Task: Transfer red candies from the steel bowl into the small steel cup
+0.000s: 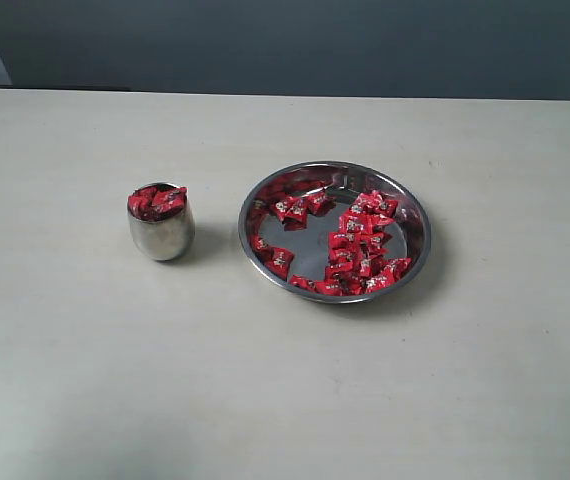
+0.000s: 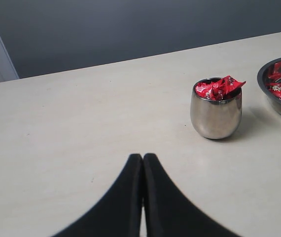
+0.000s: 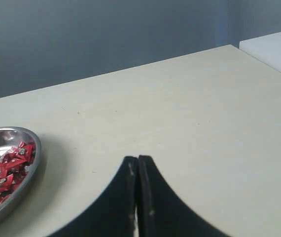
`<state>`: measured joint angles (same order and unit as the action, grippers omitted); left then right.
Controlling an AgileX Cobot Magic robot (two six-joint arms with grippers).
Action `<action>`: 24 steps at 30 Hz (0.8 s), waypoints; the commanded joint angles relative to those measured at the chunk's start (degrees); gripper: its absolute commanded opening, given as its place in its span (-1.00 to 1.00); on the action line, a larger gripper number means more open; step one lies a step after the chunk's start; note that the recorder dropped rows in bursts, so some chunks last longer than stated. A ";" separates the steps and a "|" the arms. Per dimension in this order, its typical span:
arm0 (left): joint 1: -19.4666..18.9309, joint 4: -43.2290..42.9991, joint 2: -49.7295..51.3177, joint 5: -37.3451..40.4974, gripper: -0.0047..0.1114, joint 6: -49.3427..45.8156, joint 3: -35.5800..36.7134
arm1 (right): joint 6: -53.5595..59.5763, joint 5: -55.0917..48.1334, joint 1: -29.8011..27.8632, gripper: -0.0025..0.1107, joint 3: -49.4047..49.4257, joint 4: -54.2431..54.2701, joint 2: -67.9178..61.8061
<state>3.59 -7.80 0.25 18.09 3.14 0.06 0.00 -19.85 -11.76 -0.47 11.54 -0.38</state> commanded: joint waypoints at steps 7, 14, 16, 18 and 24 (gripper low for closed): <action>0.60 0.02 -0.25 -0.41 -0.91 0.32 -0.06 | 0.00 0.74 -0.25 -0.97 0.47 0.48 0.38; 0.60 0.02 -0.25 -0.41 -0.91 0.32 -0.06 | 0.00 0.86 -0.25 -0.97 0.47 0.47 0.38; 0.60 0.02 -0.25 -0.41 -0.91 0.32 -0.06 | 0.00 0.86 -0.25 -0.97 0.47 0.47 0.38; 0.60 0.02 -0.25 -0.41 -0.91 0.32 -0.06 | 0.00 0.86 -0.25 -0.97 0.47 0.47 0.38; 0.60 0.02 -0.25 -0.41 -0.91 0.32 -0.06 | 0.00 0.86 -0.25 -0.97 0.47 0.47 0.38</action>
<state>3.59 -7.80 0.25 18.09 3.14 0.06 0.00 -19.85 -11.76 -0.47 12.07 -0.38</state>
